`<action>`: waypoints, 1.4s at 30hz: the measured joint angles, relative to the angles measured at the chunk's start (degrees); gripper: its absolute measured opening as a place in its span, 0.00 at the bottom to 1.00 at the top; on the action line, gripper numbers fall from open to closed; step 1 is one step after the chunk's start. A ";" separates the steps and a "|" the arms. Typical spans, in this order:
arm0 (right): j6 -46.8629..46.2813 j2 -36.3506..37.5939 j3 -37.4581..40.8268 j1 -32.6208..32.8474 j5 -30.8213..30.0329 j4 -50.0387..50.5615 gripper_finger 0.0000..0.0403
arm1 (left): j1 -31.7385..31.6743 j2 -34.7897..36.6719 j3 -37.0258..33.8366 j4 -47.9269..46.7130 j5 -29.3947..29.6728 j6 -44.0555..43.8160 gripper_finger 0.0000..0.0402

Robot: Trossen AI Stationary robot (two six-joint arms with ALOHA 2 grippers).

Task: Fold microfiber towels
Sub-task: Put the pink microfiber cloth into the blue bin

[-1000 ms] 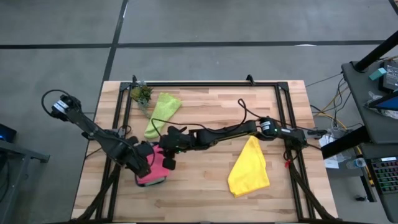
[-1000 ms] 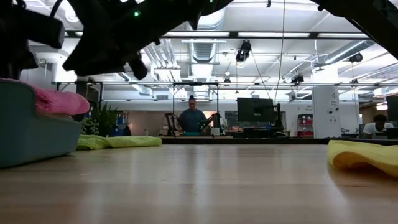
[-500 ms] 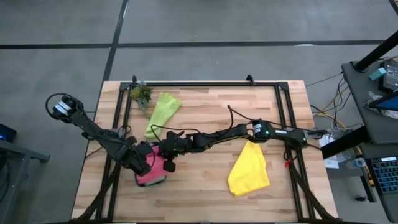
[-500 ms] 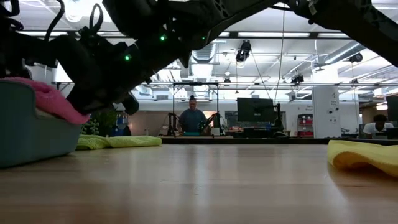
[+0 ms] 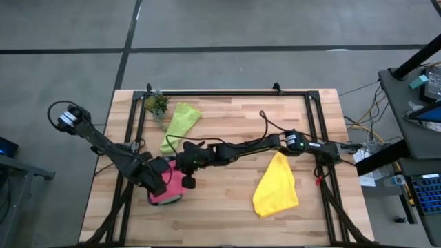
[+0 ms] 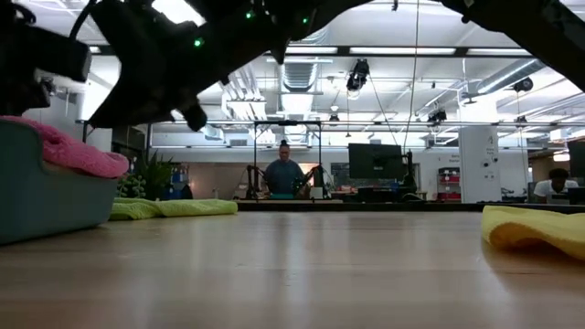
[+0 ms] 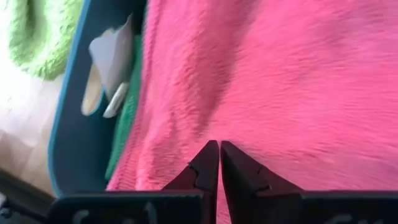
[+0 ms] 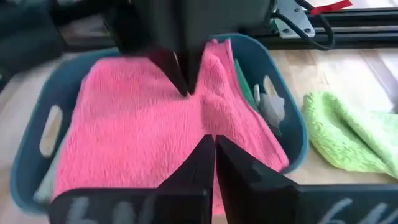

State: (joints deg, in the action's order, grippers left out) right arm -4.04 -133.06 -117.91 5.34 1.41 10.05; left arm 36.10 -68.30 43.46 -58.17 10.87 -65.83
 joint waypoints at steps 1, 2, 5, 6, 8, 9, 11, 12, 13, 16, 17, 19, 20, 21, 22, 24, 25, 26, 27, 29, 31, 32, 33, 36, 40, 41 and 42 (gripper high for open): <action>0.68 0.33 0.00 0.00 -0.03 0.85 0.02 | 0.00 0.52 0.45 0.03 -0.19 0.29 0.01; 1.32 0.67 0.00 0.07 0.00 2.17 0.02 | 0.02 1.04 0.85 0.10 -0.47 0.50 0.01; 3.59 1.63 0.02 0.32 0.00 7.38 0.02 | 0.41 2.36 1.98 0.72 -2.76 1.85 0.01; 4.13 2.04 0.02 0.42 0.04 9.17 0.02 | 0.84 2.68 2.17 1.32 -3.83 2.32 0.01; 4.76 2.57 0.06 0.71 0.06 12.39 0.02 | 1.95 3.07 2.16 3.81 -6.11 4.20 0.01; 4.86 2.62 0.11 0.83 0.08 13.12 0.02 | 2.64 3.19 1.89 5.82 -6.95 5.21 0.01; 4.87 2.63 0.52 1.31 0.20 14.57 0.02 | 4.06 3.04 1.10 9.02 -7.69 6.69 0.01; 5.03 2.61 0.87 1.57 0.32 14.90 0.02 | 4.66 2.71 0.89 10.21 -7.70 7.41 0.01; 5.24 2.57 1.24 1.91 0.46 14.86 0.02 | 5.08 2.30 0.71 11.44 -7.71 7.93 0.01; 5.29 2.57 2.54 2.69 0.65 13.72 0.02 | 5.27 0.69 -0.08 11.71 -7.23 7.74 0.01; 4.93 2.57 3.00 2.75 0.79 13.03 0.02 | 5.27 0.04 -0.38 11.69 -7.16 7.65 0.01; 3.97 2.57 4.36 2.63 0.70 11.24 0.02 | 5.27 -1.20 -0.97 11.91 -7.12 7.48 0.01; 3.55 2.57 5.25 2.54 0.60 9.92 0.02 | 5.27 -1.73 -1.32 11.92 -7.12 7.48 0.01; 3.16 2.57 6.19 2.49 0.54 8.27 0.02 | 5.29 -2.34 -1.66 11.83 -7.12 7.45 0.01; 2.46 2.57 7.20 2.43 0.48 6.56 0.02 | 5.27 -2.93 -1.86 11.74 -7.12 7.44 0.01; 1.30 2.55 8.90 2.49 0.68 2.73 0.02 | 5.27 -3.87 -1.94 11.89 -7.16 7.57 0.01; 0.62 2.55 9.59 2.53 1.38 1.05 0.02 | 5.27 -4.22 -1.94 11.93 -7.16 7.70 0.01; 0.15 2.55 10.20 2.54 2.06 -0.57 0.02 | 5.27 -4.64 -1.94 11.93 -7.16 7.70 0.01; -0.41 2.55 10.96 2.59 2.38 -2.49 0.02 | 5.27 -4.96 -1.96 11.95 -7.16 7.70 0.01; -0.90 2.55 12.42 2.60 3.07 -6.29 0.02 | 5.29 -5.60 -2.03 11.95 -7.18 7.74 0.01; -0.95 2.46 12.90 2.60 4.24 -8.58 0.02 | 5.27 -6.24 -2.05 12.04 -7.31 8.04 0.01; -0.94 2.44 12.89 2.60 4.86 -9.42 0.02 | 5.27 -6.46 -2.05 12.12 -7.34 8.15 0.01; -0.93 2.44 12.70 2.60 4.89 -9.54 0.02 | 5.27 -6.60 -2.09 12.21 -7.34 8.16 0.01; -0.92 2.46 12.13 2.64 5.03 -9.59 0.02 | 5.27 -6.66 -2.18 12.63 -7.41 8.15 0.01; 0.14 2.46 10.53 2.53 2.59 -3.80 0.02 | 5.27 -5.55 -1.75 12.06 -7.58 7.79 0.01; 0.68 2.47 10.26 2.49 0.93 -2.80 0.02 | 5.27 -5.02 -1.45 12.08 -7.58 7.79 0.01; 1.23 2.66 10.11 2.43 -0.58 -1.79 0.02 | 5.27 -4.50 -1.12 12.11 -7.59 7.79 0.01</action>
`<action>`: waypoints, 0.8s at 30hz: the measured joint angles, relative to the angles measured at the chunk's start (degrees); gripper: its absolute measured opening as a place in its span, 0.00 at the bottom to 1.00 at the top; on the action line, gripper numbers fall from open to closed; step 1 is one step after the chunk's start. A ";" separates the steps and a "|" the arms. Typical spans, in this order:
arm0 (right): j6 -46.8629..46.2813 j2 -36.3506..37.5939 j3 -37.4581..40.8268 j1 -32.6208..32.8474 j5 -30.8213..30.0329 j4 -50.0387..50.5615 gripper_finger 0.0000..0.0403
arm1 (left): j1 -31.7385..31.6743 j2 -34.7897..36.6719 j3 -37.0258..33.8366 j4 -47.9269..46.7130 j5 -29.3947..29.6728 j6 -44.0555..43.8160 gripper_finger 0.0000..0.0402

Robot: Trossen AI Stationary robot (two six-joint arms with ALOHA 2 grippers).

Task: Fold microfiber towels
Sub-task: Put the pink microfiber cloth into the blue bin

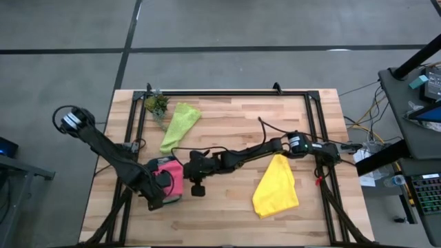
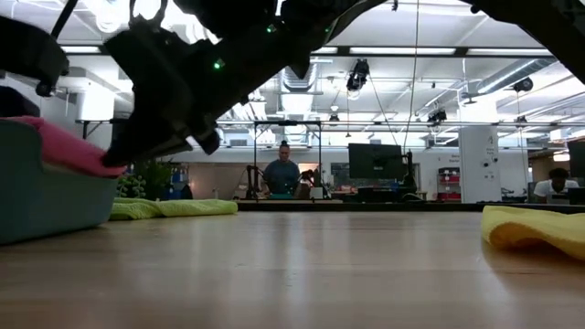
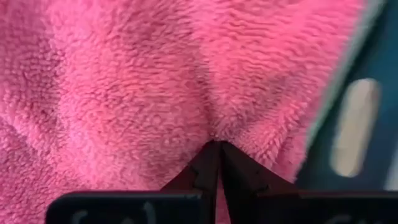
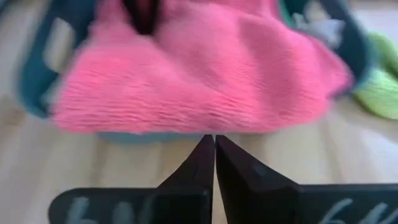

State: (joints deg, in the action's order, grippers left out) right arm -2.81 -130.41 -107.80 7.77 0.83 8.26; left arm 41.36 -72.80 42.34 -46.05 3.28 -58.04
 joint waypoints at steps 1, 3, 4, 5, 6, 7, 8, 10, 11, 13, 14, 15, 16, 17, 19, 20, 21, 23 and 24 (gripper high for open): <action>0.72 0.13 -0.13 -0.02 -1.19 1.04 0.02 | 0.00 0.49 0.23 0.03 -0.01 0.00 0.01; 1.39 0.25 -0.55 -0.08 -2.68 2.17 0.02 | 0.00 1.64 0.47 0.00 -0.08 0.02 0.01; 1.72 0.32 -0.67 -0.12 -2.95 2.39 0.02 | 0.00 2.26 0.61 -0.03 -0.16 0.02 0.01; 1.96 0.42 -0.69 -0.13 -2.98 2.56 0.02 | 0.00 2.88 0.70 0.04 -0.16 0.02 0.01; 2.02 0.49 -0.70 -0.14 -2.96 2.60 0.02 | 0.00 3.56 0.70 0.06 -0.17 0.00 0.01; 2.20 0.57 -0.72 -0.16 -2.97 2.77 0.02 | 0.00 4.20 0.72 0.01 -0.17 0.00 0.01; 2.37 0.64 -0.78 -0.16 -3.10 3.34 0.02 | 0.00 4.78 0.81 0.03 -0.16 0.00 0.01; 2.68 0.91 -0.80 -0.15 -4.96 5.19 0.02 | -0.02 6.07 0.99 0.11 -0.15 0.00 0.01; 2.88 1.02 -0.80 -0.15 -5.97 6.19 0.02 | -0.07 6.58 1.10 0.38 0.04 -0.02 0.01; 3.34 1.46 -0.79 -0.18 -6.92 8.04 0.02 | -0.04 7.31 1.16 2.27 1.67 0.01 0.01; 3.47 1.67 -0.78 -0.21 -6.95 8.52 0.02 | -0.07 7.39 1.14 3.18 3.51 0.19 0.01; 3.48 1.90 -0.78 -0.24 -7.05 8.82 0.02 | -0.13 7.36 1.14 4.25 5.61 0.42 0.01; 3.50 2.07 -0.78 -0.24 -7.07 8.93 0.02 | -0.13 7.09 1.14 5.42 8.14 1.09 0.01; 3.58 2.20 -0.78 -0.22 -7.05 8.93 0.02 | -0.15 6.63 1.12 6.69 10.23 1.78 0.01; 3.90 2.40 -0.78 -0.16 -6.99 8.97 0.02 | -0.49 5.21 0.79 10.01 12.90 4.33 0.01; 4.05 2.46 -0.78 -0.14 -6.99 9.05 0.02 | -0.81 4.30 0.56 12.03 13.34 5.72 0.01; 4.18 2.47 -0.78 -0.13 -6.93 9.13 0.02 | -1.19 3.30 0.42 14.06 13.36 6.79 0.01; 4.25 2.58 -0.78 -0.13 -6.88 9.65 0.02 | -1.62 1.12 0.38 16.60 13.44 7.86 0.01; 4.39 2.58 -0.78 -0.13 -6.88 9.89 0.02 | -1.69 0.05 0.38 16.94 13.39 7.87 0.01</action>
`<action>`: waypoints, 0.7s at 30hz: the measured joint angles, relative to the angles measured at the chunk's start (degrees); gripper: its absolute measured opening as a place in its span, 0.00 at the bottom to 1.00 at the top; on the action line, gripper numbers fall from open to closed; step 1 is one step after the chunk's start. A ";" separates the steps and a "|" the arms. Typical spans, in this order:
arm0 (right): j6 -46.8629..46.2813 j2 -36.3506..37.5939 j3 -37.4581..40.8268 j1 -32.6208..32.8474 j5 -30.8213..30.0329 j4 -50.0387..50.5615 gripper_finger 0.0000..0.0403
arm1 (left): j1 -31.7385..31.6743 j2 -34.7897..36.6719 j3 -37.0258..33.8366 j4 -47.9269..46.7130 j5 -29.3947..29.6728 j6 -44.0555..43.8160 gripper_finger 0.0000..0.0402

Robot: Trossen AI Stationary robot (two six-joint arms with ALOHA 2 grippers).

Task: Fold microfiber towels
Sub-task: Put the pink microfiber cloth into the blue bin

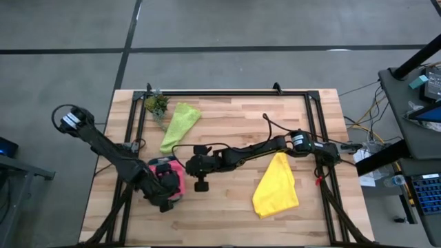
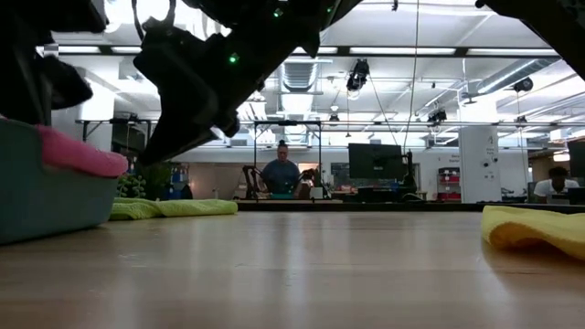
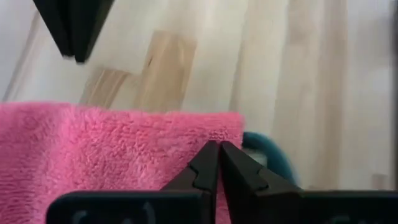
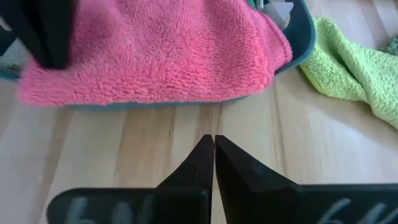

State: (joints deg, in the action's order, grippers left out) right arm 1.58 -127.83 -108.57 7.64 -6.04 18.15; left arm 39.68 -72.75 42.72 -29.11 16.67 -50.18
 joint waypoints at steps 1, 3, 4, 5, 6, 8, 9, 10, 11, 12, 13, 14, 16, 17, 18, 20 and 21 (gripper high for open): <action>0.05 0.04 0.00 -0.02 0.02 0.25 0.02 | 0.01 -1.02 -0.01 -0.23 -0.01 -0.17 0.01; 0.09 0.09 0.00 0.00 0.02 1.05 0.02 | 0.03 -2.58 -0.15 -0.36 -0.11 -0.57 0.01; 0.10 0.09 0.00 -0.01 0.02 1.28 0.02 | 0.05 -3.05 -0.26 -0.15 -0.15 -0.95 0.01; 0.09 0.09 0.00 -0.02 0.02 1.44 0.02 | 0.05 -3.31 -0.58 0.19 -0.17 -1.50 0.01; 0.05 0.09 0.00 -0.02 0.02 1.49 0.02 | 0.03 -3.55 -0.91 0.82 -0.19 -1.77 0.01; 0.13 0.09 0.00 -0.02 0.03 1.47 0.02 | 0.03 -3.94 -1.41 2.28 -0.28 -1.81 0.01; 0.31 0.09 0.00 -0.02 0.04 1.44 0.02 | 0.03 -3.92 -1.57 2.36 -0.42 -1.97 0.01; 0.51 0.09 0.00 -0.02 0.04 1.36 0.02 | 0.03 -3.75 -1.75 2.35 -0.84 -2.32 0.01; 0.51 0.09 0.00 -0.02 0.04 1.36 0.02 | 0.03 -3.55 -1.87 2.24 -1.27 -3.07 0.01; 0.51 0.09 0.00 -0.02 0.06 1.36 0.02 | 0.03 -3.31 -1.95 1.89 -1.41 -3.66 0.01; 0.45 0.09 0.00 -0.02 0.05 1.38 0.02 | 0.03 -3.14 -2.04 1.69 -1.42 -4.43 0.01; 0.30 0.09 0.00 -0.02 0.06 1.38 0.02 | 0.07 -3.00 -2.18 1.72 -1.42 -4.92 0.01; 0.00 0.09 0.02 -0.02 0.04 1.39 0.02 | 0.07 -2.95 -2.52 1.87 -1.49 -5.00 0.01; 0.00 0.09 0.02 -0.02 0.04 1.40 0.02 | 0.07 -2.95 -2.70 2.20 -1.45 -4.97 0.01; 0.01 0.09 0.04 -0.03 0.04 1.40 0.02 | 0.07 -2.92 -2.97 2.92 -1.39 -4.84 0.01; 0.02 0.09 0.07 -0.04 0.04 1.39 0.02 | 0.05 -2.86 -4.34 5.77 -1.35 -4.75 0.01; -0.02 0.09 0.07 -0.04 0.07 1.41 0.02 | 0.05 -2.86 -5.37 7.59 -1.46 -4.88 0.01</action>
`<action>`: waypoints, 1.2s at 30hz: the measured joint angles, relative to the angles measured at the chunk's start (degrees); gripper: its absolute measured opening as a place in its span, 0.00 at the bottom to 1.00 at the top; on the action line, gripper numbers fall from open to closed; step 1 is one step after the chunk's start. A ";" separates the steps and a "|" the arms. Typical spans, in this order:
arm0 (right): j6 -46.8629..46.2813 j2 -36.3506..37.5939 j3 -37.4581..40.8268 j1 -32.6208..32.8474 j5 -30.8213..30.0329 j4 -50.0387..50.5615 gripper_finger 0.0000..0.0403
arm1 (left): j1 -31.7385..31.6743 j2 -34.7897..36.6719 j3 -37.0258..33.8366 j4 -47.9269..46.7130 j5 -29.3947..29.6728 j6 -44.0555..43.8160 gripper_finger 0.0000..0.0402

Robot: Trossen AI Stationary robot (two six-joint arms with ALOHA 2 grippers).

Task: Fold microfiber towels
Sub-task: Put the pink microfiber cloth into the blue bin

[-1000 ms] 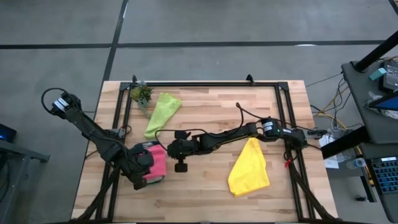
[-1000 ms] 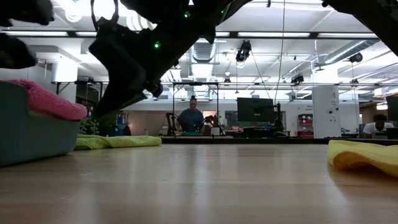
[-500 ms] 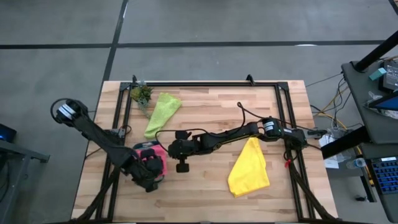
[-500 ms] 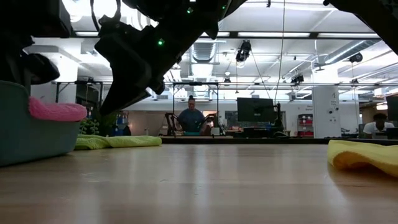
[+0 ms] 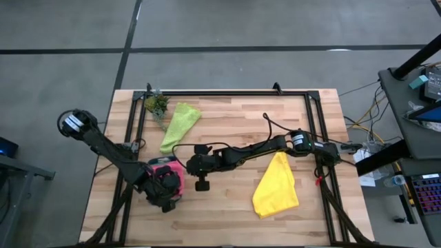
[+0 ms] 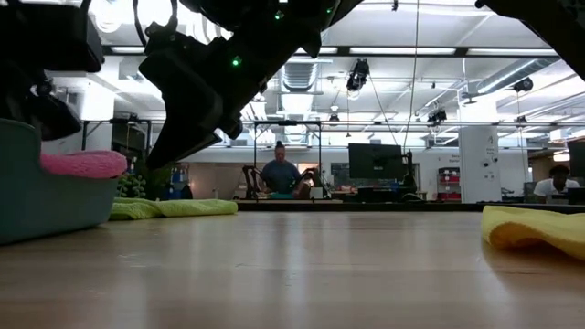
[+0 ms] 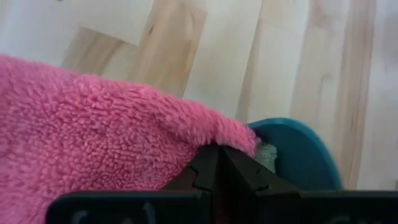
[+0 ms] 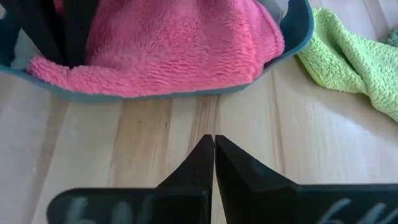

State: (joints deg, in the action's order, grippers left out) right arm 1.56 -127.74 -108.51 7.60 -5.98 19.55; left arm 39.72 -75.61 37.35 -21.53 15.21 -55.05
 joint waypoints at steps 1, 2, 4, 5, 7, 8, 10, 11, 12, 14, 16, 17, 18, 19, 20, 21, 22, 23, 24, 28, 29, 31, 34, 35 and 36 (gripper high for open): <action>0.00 0.00 0.00 0.00 -0.01 0.03 0.02 | 0.00 0.00 -1.11 1.99 -0.26 -0.10 0.01; 0.00 0.00 0.00 0.00 0.00 0.08 0.02 | 0.00 0.02 -2.09 3.54 -0.44 -0.17 0.01; 0.02 0.00 0.00 0.00 -0.01 0.11 0.02 | -0.01 0.58 -3.08 5.00 -1.15 -0.20 0.01; 0.02 0.00 0.00 0.00 -0.02 0.11 0.02 | -0.02 1.14 -3.11 5.03 -1.25 -0.16 0.01; 0.00 0.00 0.00 0.00 -0.02 0.12 0.02 | -0.02 2.76 -2.99 4.65 -1.31 -0.12 0.01; 0.00 0.00 0.00 0.00 -0.03 0.11 0.02 | -0.02 3.63 -2.80 3.87 -1.40 -0.10 0.01; 0.00 0.00 0.00 0.00 -0.04 0.11 0.02 | -0.02 5.78 -2.67 2.32 -1.71 -0.10 0.01; 0.00 0.00 0.00 0.00 -0.04 0.11 0.02 | -0.02 7.02 -2.63 1.97 -1.73 -0.07 0.01; 0.00 0.00 0.00 0.00 -0.04 0.08 0.02 | -0.02 8.09 -2.54 1.93 -1.73 0.20 0.01; 0.00 0.00 0.00 0.00 -0.06 0.04 0.02 | -0.02 10.64 -2.52 1.30 -1.71 1.02 0.01; 0.00 0.00 0.00 0.00 -0.07 0.04 0.02 | -0.02 12.80 -2.52 0.89 -0.68 2.40 0.01; 0.01 0.00 0.00 0.00 -0.07 0.02 0.02 | -0.02 13.71 -2.52 0.31 1.02 3.09 0.01; 0.02 0.00 0.00 0.00 -0.07 0.02 0.02 | -0.05 14.53 -2.66 -0.59 3.24 3.49 0.01; 0.04 0.00 0.00 0.00 -0.07 0.00 0.02 | -0.19 15.18 -3.09 -0.90 5.35 4.07 0.01; 0.04 0.00 0.00 0.00 -0.07 0.00 0.02 | -0.41 15.55 -3.55 -1.26 6.75 4.50 0.01; 0.03 0.00 0.00 0.00 -0.07 0.00 0.02 | -0.75 15.65 -4.21 -1.26 7.56 4.68 0.01; 0.04 0.00 0.00 0.00 -0.07 0.00 0.02 | -1.20 15.65 -4.93 -1.47 7.71 4.81 0.01; 0.09 0.00 0.00 0.00 -0.07 0.00 0.02 | -1.59 15.51 -5.70 -1.56 7.73 4.69 0.01; 0.13 0.00 0.00 0.00 -0.09 0.02 0.02 | -1.96 15.08 -6.24 -1.51 7.73 4.53 0.01; 0.17 0.00 0.00 -0.08 -0.09 0.03 0.02 | -3.19 12.29 -7.72 -0.88 7.51 4.07 0.00; 0.16 0.00 0.00 -0.11 -0.09 0.06 0.02 | -3.44 11.48 -7.97 -0.71 7.11 3.39 0.00; 0.16 0.00 0.00 -0.13 -0.11 0.11 0.02 | -3.76 9.67 -8.64 -0.13 5.85 2.72 0.00; 0.17 0.00 0.00 -0.13 -0.11 0.13 0.02 | -3.78 6.64 -8.88 0.35 4.94 1.58 0.00; 0.17 0.00 0.00 -0.15 -0.11 0.13 0.02 | -3.78 5.93 -8.85 0.48 4.83 1.51 0.00; 0.17 0.00 0.00 -0.18 -0.11 0.13 0.02 | -3.78 5.45 -8.70 0.41 4.82 1.47 0.00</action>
State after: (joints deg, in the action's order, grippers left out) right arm 1.74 -127.74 -108.51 7.42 -6.09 19.68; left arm 35.94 -70.17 28.64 -21.11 20.03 -53.58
